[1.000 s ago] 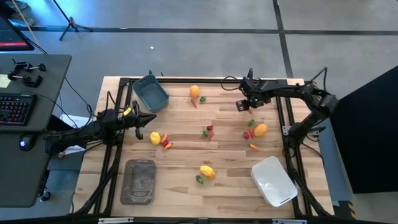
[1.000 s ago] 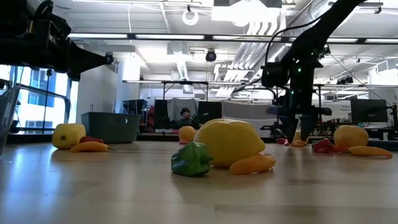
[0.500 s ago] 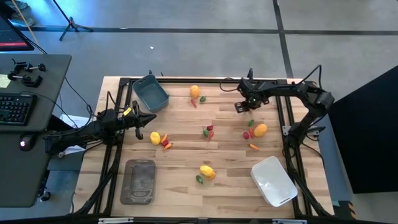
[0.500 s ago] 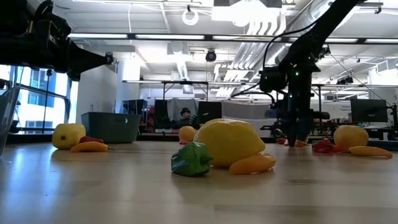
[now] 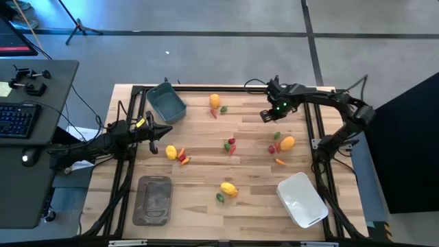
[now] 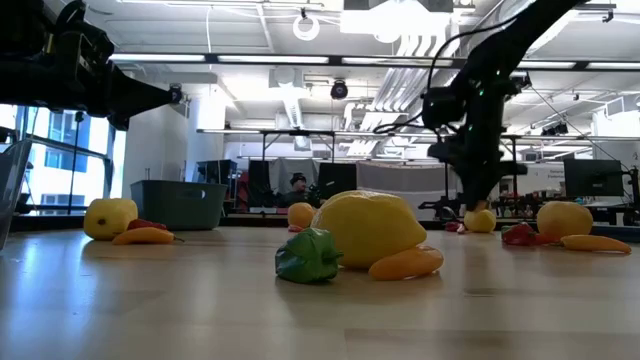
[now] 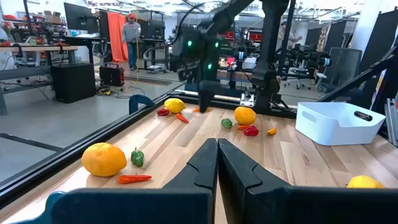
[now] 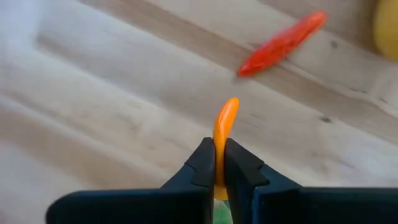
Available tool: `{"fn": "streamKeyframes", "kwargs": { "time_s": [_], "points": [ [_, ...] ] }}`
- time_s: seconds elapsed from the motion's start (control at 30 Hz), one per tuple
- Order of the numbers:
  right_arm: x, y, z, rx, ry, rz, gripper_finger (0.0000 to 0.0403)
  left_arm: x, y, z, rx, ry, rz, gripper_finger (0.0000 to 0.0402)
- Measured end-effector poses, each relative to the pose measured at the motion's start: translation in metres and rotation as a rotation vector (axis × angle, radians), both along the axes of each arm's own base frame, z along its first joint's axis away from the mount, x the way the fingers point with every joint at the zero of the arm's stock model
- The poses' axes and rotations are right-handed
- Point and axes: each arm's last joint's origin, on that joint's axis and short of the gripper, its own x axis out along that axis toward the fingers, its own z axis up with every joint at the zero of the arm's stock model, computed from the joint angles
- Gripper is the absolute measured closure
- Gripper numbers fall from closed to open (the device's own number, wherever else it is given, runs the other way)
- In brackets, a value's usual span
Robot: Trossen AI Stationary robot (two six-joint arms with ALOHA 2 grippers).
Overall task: Sort produce into baskets
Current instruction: Put the light orange chilli pepper into the white bin
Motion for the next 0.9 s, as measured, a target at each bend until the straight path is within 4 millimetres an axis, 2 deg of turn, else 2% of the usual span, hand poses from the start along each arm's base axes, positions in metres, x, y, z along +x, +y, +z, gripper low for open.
{"fn": "streamKeyframes", "kwargs": {
  "time_s": [0.2,0.43,0.73,0.9],
  "points": [
    [-0.003,0.023,0.041,0.028,-0.052,0.041,0.0399,0.0,0.0,0.0,0.0,0.0,0.0,0.0401],
    [-0.015,0.059,0.073,0.078,-0.096,0.056,0.0399,0.0,0.0,0.0,0.0,0.0,0.0,0.0401],
    [-0.035,0.125,0.103,0.213,-0.128,0.057,0.0399,0.0,0.0,0.0,0.0,0.0,0.0,0.0401],
    [-0.043,0.165,0.114,0.28,-0.147,0.088,0.0399,0.0,0.0,0.0,0.0,0.0,0.0,0.0402]
  ]
}}
